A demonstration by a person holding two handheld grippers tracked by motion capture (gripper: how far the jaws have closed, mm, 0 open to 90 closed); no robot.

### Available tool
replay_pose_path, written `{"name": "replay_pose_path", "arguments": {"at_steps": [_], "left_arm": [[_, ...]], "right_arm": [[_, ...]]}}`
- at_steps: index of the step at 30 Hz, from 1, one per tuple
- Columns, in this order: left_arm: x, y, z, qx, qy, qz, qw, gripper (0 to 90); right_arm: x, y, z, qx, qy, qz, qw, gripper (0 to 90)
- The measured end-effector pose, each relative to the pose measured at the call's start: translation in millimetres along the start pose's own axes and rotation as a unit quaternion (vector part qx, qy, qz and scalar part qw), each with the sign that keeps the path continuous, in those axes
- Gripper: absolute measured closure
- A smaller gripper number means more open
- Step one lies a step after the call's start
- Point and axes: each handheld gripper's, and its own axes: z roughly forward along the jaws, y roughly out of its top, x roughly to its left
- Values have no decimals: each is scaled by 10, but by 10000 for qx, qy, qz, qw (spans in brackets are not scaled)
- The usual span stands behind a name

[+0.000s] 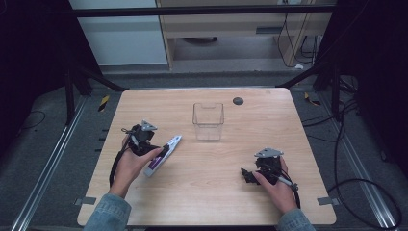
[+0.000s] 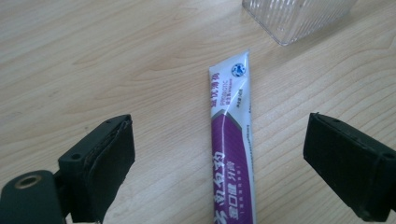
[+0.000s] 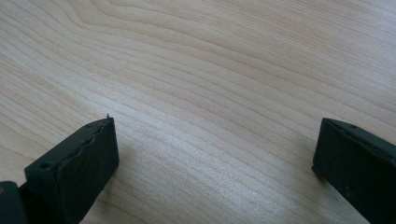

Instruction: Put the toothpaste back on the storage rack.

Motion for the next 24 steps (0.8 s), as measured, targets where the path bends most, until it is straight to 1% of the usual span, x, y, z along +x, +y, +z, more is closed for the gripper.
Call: {"name": "replay_pose_path", "arguments": {"at_steps": [3, 6, 7, 8, 10, 11, 12, 14, 15, 16, 19, 21, 22, 24], "left_arm": [[-52, 9, 97, 108, -115, 5, 9999, 89], [-90, 26, 174, 215, -154, 35, 9996, 92], [-99, 40, 204, 262, -223, 73, 9994, 109], [-104, 47, 215, 264, -271, 36, 9993, 131], [-112, 70, 241, 258, -325, 26, 9991, 143], [-119, 78, 251, 270, -341, 40, 9990, 160], [-132, 90, 266, 287, -361, 103, 9989, 203], [-147, 109, 285, 348, -413, 137, 9984, 221], [-152, 114, 292, 359, -411, 155, 9984, 224], [-161, 119, 303, 353, -379, 182, 9985, 230], [-166, 121, 327, 383, -376, 154, 9984, 256], [-165, 128, 348, 409, -334, 196, 9984, 267], [-154, 133, 367, 457, -310, 226, 9982, 270], [-125, 133, 411, 534, -301, 222, 9979, 300]], "right_arm": [[-3, 6, 5, 6, -10, 11, 10000, 4], [-8, 11, 10, 7, -21, 19, 10000, 4], [-11, 12, 12, 3, -22, 15, 10000, 4], [-11, 12, 13, 0, -23, 13, 10000, 4], [-11, 13, 13, 1, -24, 15, 10000, 4], [-10, 13, 13, 1, -27, 21, 10000, 4], [-8, 14, 14, -1, -33, 24, 10000, 4], [1, 22, 16, 19, -56, 87, 9999, 4], [3, 25, 28, -3, -113, 71, 9999, 4], [5, 27, 27, 9, -118, 78, 9999, 4], [4, 26, 27, 1, -122, 73, 9999, 5], [4, 25, 27, 0, -123, 71, 9999, 5], [4, 25, 29, -6, -117, 72, 9999, 4], [6, 26, 25, 8, -125, 81, 9999, 5]]}}
